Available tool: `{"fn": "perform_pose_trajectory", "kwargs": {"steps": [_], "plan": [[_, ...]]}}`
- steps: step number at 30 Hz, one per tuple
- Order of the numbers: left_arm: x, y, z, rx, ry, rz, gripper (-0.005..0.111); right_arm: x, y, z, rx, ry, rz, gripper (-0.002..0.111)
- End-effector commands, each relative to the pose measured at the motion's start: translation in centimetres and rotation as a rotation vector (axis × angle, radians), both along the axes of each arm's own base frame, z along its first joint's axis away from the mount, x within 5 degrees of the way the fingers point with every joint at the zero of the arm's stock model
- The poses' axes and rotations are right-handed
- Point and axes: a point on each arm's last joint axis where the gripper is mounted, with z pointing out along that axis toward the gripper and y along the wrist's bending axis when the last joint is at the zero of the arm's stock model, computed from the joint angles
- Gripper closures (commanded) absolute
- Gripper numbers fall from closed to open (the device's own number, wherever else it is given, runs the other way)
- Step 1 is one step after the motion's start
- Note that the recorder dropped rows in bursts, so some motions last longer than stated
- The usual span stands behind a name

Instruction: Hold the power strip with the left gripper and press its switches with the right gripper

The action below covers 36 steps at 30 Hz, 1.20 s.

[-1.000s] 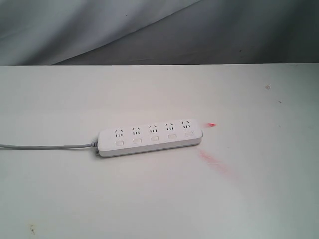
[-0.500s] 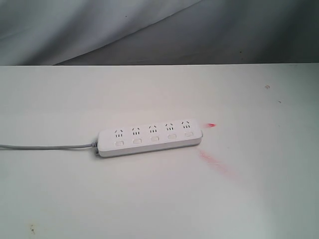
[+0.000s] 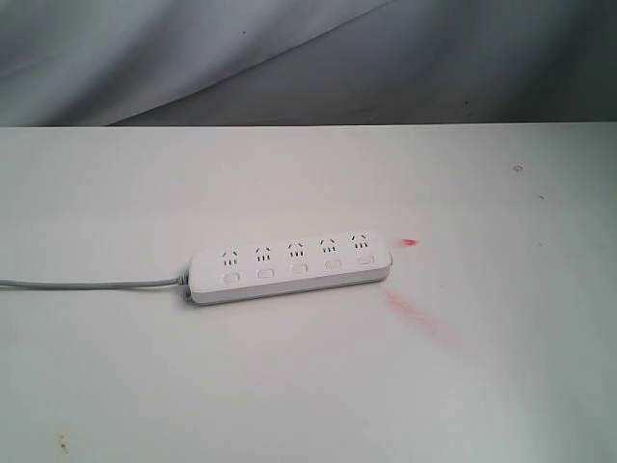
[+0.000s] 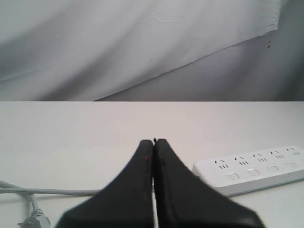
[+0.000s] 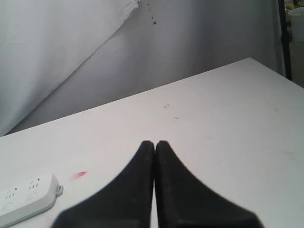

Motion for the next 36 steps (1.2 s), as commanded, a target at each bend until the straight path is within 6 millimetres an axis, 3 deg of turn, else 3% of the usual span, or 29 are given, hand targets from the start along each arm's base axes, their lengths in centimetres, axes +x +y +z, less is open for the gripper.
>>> {"fn": "perform_pose_trajectory", "kwargs": {"steps": [1,8,12,16,32,36], "plan": [[0.0,0.0,-0.1,-0.004,-0.002,0.002,0.107,0.0,0.0,-0.1,0.002,-0.002,-0.008,0.108],[0.0,0.0,-0.1,-0.004,-0.002,0.002,0.107,0.0,-0.2,-0.3,-0.088,0.014,-0.014,0.108],[0.0,0.0,-0.1,-0.004,-0.002,0.002,0.107,-0.2,0.7,-0.9,-0.298,0.064,0.125,0.108],[0.0,0.0,-0.1,-0.004,-0.002,0.002,0.107,-0.4,1.8,-0.4,-0.404,-0.037,0.26,0.108],[0.0,0.0,-0.1,-0.001,-0.003,0.001,0.107,-0.4,2.2,0.2,-0.401,-0.106,0.287,0.108],[0.0,0.0,-0.1,-0.001,-0.003,0.001,0.107,-0.3,1.9,0.2,-0.403,-0.093,0.225,0.108]]}}
